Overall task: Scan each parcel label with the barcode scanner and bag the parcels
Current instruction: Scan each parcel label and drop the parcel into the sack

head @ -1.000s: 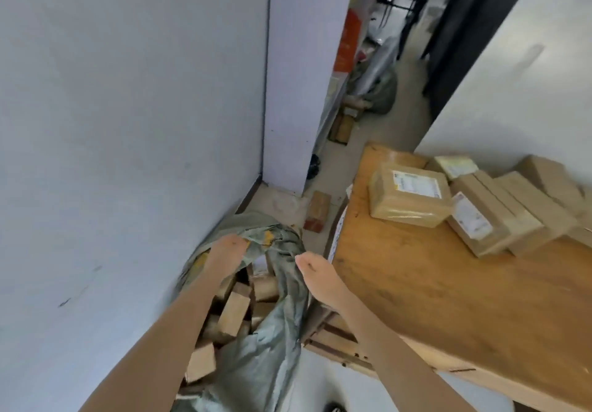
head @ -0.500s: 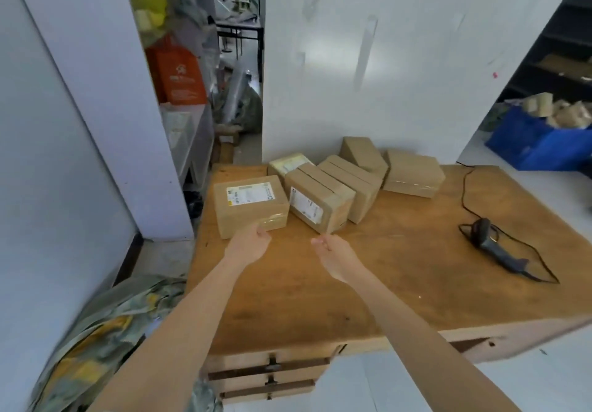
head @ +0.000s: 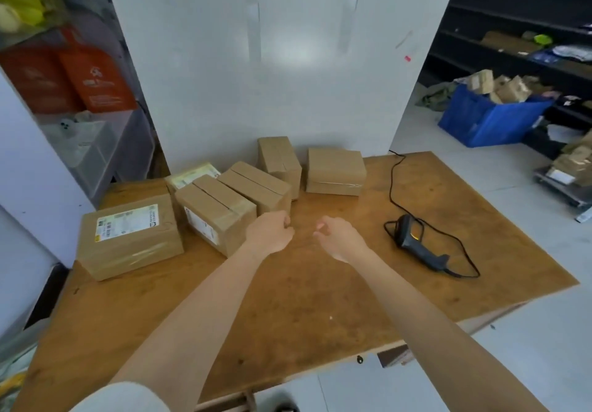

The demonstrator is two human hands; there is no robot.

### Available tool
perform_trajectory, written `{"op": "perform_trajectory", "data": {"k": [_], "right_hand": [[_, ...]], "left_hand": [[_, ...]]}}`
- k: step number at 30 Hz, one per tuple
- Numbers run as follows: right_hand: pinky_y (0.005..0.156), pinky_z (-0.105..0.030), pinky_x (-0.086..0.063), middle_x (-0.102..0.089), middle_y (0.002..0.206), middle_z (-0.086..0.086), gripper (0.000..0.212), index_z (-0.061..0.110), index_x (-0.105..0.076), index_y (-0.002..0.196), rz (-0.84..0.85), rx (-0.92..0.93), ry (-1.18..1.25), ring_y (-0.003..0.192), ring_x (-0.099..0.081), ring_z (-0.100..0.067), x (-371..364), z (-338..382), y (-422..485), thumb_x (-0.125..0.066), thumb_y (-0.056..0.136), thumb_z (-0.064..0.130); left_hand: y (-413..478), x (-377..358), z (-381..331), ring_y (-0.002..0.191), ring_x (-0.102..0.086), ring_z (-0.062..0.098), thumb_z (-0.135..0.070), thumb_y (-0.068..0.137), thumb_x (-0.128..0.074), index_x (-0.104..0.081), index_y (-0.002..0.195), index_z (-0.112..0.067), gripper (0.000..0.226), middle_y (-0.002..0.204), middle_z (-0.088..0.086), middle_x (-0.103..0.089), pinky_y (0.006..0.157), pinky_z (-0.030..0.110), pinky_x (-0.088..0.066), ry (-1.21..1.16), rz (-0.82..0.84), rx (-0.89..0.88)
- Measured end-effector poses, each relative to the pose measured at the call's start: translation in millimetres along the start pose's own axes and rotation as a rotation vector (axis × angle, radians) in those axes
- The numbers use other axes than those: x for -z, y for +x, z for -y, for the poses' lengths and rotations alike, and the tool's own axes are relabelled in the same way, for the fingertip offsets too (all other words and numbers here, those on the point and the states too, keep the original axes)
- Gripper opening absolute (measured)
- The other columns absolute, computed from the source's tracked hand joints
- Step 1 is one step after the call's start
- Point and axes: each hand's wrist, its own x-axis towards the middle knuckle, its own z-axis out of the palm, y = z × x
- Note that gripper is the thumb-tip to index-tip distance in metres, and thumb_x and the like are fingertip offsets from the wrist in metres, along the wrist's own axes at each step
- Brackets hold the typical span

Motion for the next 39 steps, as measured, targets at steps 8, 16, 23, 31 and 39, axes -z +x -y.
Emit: {"op": "perform_trajectory", "data": {"k": [8,16,23,31,39], "right_hand": [[0.087,-0.040,-0.049,-0.054,0.125,-0.007,0.032,0.023,-0.053,0.124,-0.017,-0.064,-0.110,0.111,-0.053,-0.028,48,-69,90,-0.050,0.095,0.037],[0.085,-0.043,-0.053,-0.050,0.129,-0.009,0.042,0.025,-0.045,0.135,0.021,-0.139,-0.140,0.108,-0.056,-0.030,77,-138,166,-0.055,0.094,0.029],[0.082,-0.043,-0.054,-0.046,0.131,-0.011,0.050,0.028,-0.034,0.142,0.002,-0.046,-0.111,0.104,-0.056,-0.032,86,-174,232,-0.052,0.095,0.029],[0.081,-0.038,-0.054,-0.046,0.123,-0.013,0.050,0.028,-0.036,0.140,0.070,0.124,0.112,0.089,-0.061,-0.027,77,-196,278,-0.056,0.094,0.026],[0.080,-0.030,-0.044,-0.051,0.123,-0.010,0.041,0.026,-0.048,0.129,0.004,0.097,0.292,0.094,-0.056,-0.020,89,-199,273,-0.060,0.092,0.036]], "left_hand": [[114,-26,-51,0.119,-0.055,0.024,-0.032,0.094,-0.048,-0.052,0.132,-0.023,0.039,0.133,0.003,-0.057,0.094,0.039,-0.049,-0.070,0.009,-0.082],[194,-54,-79,0.128,-0.039,0.031,-0.026,0.094,-0.052,-0.035,0.144,-0.018,0.053,0.144,0.012,-0.035,0.091,0.042,-0.049,-0.035,0.006,-0.053],[250,-72,-91,0.143,-0.016,0.040,-0.026,0.094,-0.054,-0.018,0.151,-0.019,0.068,0.157,0.020,-0.008,0.105,0.047,-0.043,0.022,-0.026,0.110],[266,-92,-107,0.128,-0.041,0.038,-0.020,0.088,-0.063,-0.015,0.150,-0.025,0.078,0.149,0.019,-0.017,0.101,0.042,-0.045,-0.138,-0.038,0.332],[223,-99,-129,0.104,-0.054,0.023,-0.042,0.093,-0.053,-0.039,0.139,-0.018,0.054,0.122,0.007,-0.045,0.082,0.034,-0.054,-0.096,-0.402,0.367]]}}
